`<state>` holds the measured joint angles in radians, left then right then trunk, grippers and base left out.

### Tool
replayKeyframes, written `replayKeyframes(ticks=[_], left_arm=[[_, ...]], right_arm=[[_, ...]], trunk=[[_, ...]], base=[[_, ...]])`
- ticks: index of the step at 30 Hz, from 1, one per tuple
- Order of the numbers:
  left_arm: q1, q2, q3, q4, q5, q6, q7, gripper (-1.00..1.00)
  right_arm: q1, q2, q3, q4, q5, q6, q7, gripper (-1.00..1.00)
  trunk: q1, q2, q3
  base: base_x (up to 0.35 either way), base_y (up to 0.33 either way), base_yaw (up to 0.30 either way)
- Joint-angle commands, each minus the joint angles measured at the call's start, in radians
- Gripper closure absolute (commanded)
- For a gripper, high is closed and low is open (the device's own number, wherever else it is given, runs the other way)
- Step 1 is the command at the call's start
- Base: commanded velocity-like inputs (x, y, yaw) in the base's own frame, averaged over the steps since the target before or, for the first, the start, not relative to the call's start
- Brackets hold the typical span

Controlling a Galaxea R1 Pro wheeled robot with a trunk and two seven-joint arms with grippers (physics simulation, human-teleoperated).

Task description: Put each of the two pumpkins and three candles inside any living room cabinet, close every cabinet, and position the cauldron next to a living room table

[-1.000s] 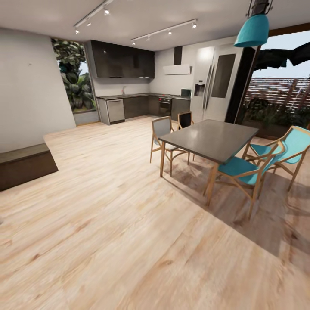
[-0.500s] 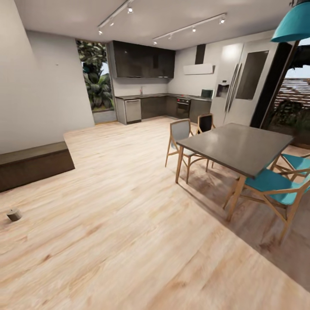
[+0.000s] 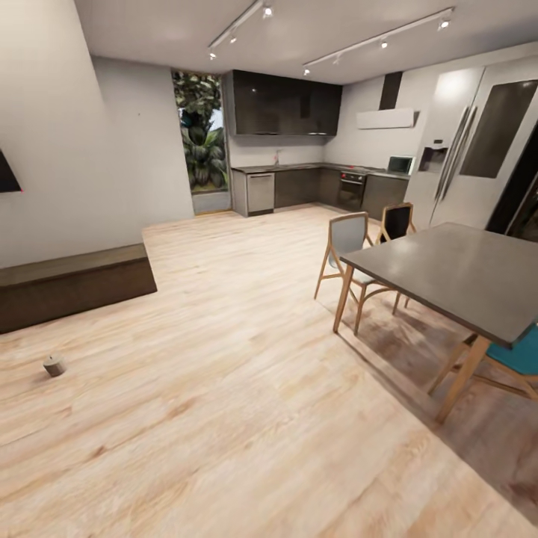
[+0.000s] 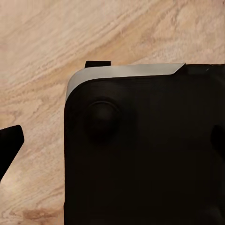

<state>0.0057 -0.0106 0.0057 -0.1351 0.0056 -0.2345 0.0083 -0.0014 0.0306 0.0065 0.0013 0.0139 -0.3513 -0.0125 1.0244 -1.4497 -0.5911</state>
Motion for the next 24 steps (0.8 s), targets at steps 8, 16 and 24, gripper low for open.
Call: replayKeyframes(ticks=[8,16,24], left_arm=[[0.0,0.0,0.0,-0.001,0.001,-0.001,0.001,-1.0],[0.0,0.0,0.0,-0.001,0.001,-0.001,0.001,-1.0],[0.0,0.0,0.0,-0.001,0.001,0.0,0.001,-1.0]], right_arm=[[0.0,0.0,0.001,0.0,0.002,-0.003,-0.001,-1.0],[0.0,0.0,0.001,0.0,0.003,-0.003,-0.001,-1.0],[0.0,0.0,0.0,0.0,0.001,-0.003,-0.001,-1.0]], trunk=[[0.001,0.0,-0.001],[0.001,0.0,-0.001],[0.001,0.0,-0.001]], base=[[0.342,0.0,0.241],[0.33,0.0,0.241],[0.104,0.054,0.241]])
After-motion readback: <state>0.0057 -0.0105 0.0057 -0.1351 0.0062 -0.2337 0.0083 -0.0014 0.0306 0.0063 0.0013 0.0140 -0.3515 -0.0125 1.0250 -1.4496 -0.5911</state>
